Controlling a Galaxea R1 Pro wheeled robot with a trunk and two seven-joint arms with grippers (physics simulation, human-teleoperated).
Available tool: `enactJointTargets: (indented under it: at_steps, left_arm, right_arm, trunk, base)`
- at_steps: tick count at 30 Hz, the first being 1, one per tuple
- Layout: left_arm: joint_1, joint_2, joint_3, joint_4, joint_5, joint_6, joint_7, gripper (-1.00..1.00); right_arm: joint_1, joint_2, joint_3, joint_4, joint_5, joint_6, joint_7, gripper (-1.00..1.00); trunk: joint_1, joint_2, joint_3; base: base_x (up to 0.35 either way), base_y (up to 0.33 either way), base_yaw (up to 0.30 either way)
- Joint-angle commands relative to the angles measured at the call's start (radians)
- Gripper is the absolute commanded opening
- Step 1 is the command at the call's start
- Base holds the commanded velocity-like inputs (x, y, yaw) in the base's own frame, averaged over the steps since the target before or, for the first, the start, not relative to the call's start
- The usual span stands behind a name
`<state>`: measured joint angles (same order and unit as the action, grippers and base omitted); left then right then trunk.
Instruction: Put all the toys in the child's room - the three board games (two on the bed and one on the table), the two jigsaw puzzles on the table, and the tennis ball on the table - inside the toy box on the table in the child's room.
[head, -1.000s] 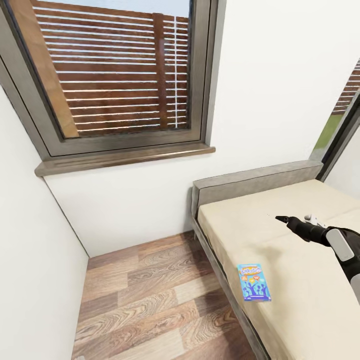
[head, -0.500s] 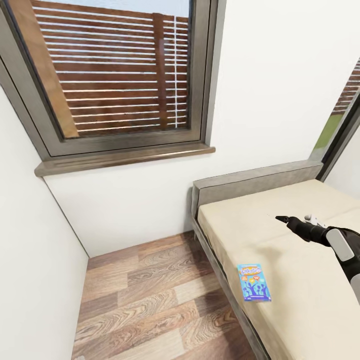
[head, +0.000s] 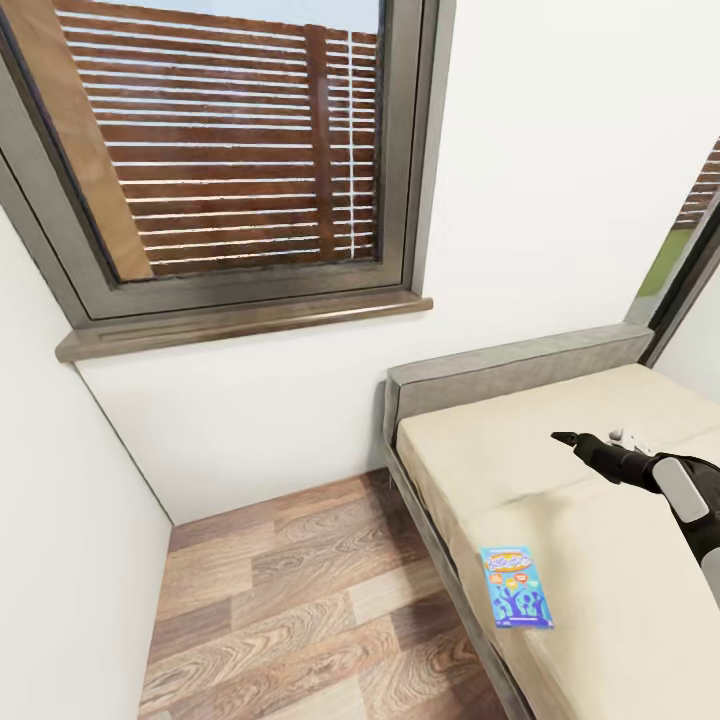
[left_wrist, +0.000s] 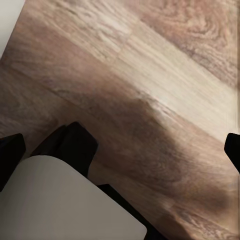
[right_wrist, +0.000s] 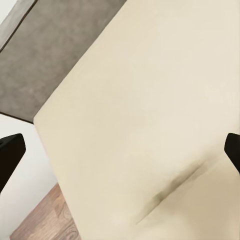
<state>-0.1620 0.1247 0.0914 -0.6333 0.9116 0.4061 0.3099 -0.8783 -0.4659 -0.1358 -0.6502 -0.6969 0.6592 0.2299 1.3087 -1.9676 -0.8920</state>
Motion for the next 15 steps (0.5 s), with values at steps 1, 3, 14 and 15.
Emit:
enactJointTargets:
  at_steps: [1, 3, 14, 15]
  left_arm:
    - [0.000, 0.000, 0.001, -0.002, 0.010, 0.004, 0.008, 1.00]
    - [0.000, 0.000, 0.001, -0.003, 0.010, 0.004, 0.008, 1.00]
    - [-0.004, -0.003, 0.000, -0.007, 0.010, 0.003, 0.007, 1.00]
    - [-0.006, -0.003, -0.001, -0.007, 0.010, 0.003, 0.007, 1.00]
  right_arm:
    - [0.000, 0.000, -0.004, 0.000, 0.002, 0.006, 0.004, 1.00]
    - [0.000, 0.000, -0.004, 0.000, 0.002, 0.006, 0.004, 1.00]
    - [0.001, 0.000, -0.003, 0.000, 0.001, 0.009, 0.006, 1.00]
    - [0.001, 0.000, -0.003, -0.001, 0.001, 0.009, 0.007, 1.00]
  trunk:
    - [0.000, 0.000, -0.001]
    - [0.000, 0.000, -0.001]
    - [0.000, 0.000, -0.001]
    - [0.000, 0.000, -0.001]
  base:
    - [0.053, 0.000, 0.000]
    - [0.048, 0.000, 0.000]
    - [0.015, 0.000, 0.000]
    - [0.005, 0.000, 0.000]
